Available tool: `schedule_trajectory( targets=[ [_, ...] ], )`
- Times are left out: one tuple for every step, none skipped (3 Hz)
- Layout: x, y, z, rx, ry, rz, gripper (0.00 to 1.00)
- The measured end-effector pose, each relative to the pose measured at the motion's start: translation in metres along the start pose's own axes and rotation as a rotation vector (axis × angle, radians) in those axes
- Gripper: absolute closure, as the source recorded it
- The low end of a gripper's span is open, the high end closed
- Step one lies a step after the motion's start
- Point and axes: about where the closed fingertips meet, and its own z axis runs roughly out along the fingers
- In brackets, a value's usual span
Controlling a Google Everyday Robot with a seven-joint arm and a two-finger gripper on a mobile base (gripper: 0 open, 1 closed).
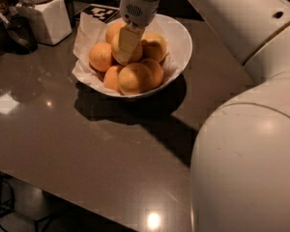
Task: Pick orange from white bowl
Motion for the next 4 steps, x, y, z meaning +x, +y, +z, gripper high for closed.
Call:
schedule_trajectory(
  targets=[
    [0.0,0.0,0.0,0.0,0.0,-0.002,0.69],
    [0.0,0.0,0.0,0.0,0.0,-0.002,0.93],
    [-0.001,0.011,-0.02,0.029,-0.088,-0.055,1.0],
    [0.003,0.03,-0.053,0.044,-0.224,-0.126,1.0]
  ],
)
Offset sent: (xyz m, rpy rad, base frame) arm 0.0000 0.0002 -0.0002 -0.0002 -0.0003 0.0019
